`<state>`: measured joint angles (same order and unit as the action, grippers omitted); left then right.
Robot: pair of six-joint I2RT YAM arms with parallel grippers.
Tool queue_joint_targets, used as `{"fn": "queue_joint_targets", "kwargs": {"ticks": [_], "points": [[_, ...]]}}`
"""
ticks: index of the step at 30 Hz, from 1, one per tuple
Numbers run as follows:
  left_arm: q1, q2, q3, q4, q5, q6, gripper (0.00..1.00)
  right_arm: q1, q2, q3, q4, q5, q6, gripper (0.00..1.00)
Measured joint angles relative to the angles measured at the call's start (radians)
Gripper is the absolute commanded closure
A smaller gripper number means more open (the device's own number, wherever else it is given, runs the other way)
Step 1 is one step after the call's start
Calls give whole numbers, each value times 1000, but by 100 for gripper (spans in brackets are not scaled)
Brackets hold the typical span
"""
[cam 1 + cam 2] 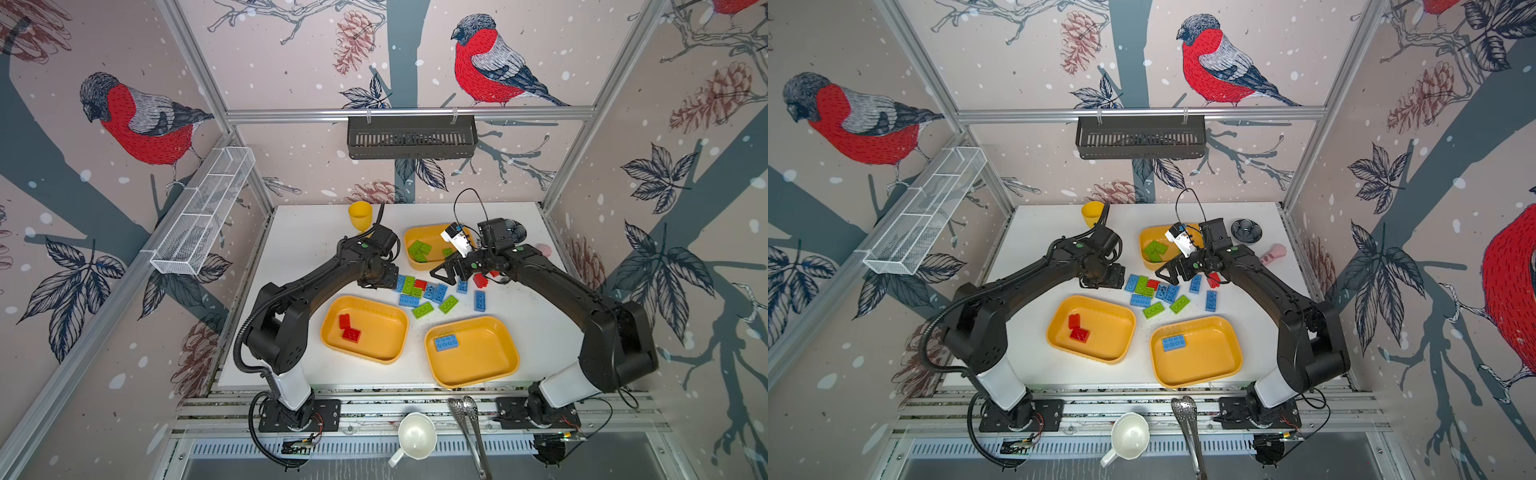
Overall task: Sort the legos into containers by color
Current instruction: 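Return the left gripper to the pile above a blue brick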
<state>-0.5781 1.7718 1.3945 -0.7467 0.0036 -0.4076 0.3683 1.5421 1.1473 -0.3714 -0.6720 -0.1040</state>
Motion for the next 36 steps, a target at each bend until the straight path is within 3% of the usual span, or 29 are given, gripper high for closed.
{"fn": "queue_joint_targets", "kwargs": {"ticks": [17, 36], "points": [[-24, 224, 39, 106, 22, 75, 36, -35, -32, -64, 12, 19, 19, 0], [-14, 258, 48, 112, -80, 126, 38, -48, -19, -63, 11, 22, 17, 0]]}}
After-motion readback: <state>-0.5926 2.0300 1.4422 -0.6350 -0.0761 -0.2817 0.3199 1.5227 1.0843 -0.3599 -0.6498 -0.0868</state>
